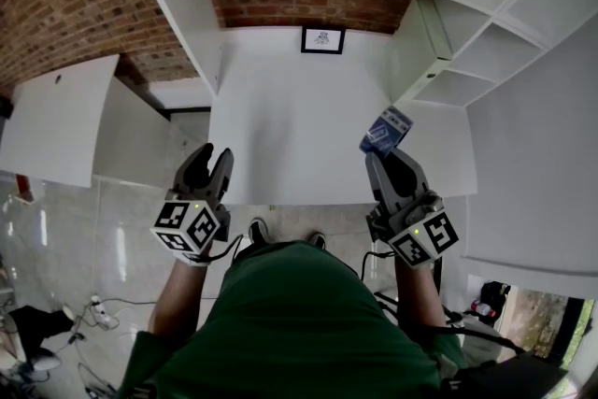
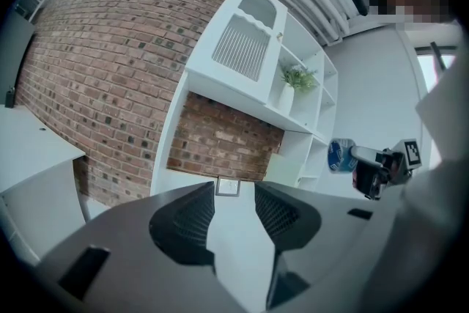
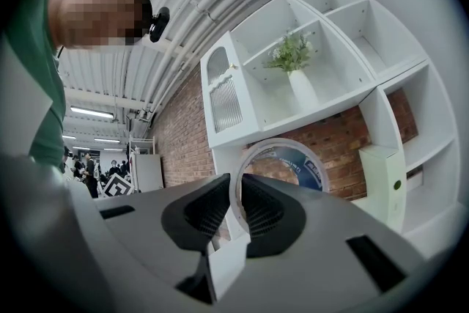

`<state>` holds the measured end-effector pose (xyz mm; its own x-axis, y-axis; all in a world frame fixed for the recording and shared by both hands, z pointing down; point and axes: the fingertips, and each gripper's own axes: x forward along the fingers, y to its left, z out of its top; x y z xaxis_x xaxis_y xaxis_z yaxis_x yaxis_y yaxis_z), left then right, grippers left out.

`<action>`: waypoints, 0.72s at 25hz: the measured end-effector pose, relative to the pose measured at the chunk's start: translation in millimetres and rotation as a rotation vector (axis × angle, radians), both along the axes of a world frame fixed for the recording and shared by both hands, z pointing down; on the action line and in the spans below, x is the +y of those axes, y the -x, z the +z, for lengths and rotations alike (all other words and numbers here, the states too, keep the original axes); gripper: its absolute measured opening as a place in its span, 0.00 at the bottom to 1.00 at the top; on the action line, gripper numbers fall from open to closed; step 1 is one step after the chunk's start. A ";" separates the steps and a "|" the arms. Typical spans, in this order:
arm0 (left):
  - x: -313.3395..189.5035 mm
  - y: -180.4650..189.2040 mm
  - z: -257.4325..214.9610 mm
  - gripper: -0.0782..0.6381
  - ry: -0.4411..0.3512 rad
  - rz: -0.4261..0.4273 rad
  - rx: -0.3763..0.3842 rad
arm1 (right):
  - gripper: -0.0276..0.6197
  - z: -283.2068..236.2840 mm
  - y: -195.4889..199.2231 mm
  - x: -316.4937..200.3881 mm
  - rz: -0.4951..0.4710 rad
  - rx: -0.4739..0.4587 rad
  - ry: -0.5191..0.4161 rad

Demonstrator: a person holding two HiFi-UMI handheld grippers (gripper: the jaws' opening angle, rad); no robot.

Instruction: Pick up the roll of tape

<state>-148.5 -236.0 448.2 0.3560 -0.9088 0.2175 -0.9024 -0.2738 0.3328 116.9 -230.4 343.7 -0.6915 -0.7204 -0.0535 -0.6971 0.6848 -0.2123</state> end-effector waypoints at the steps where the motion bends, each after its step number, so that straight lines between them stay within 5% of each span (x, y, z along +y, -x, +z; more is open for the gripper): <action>1: 0.3 -0.6 0.4 0.36 0.002 0.000 -0.001 | 0.14 0.5 -0.1 0.2 -0.002 0.002 0.000; 18: 3.4 5.1 12.9 0.36 0.030 -0.011 0.010 | 0.14 7.1 5.0 -3.7 -0.007 0.003 0.020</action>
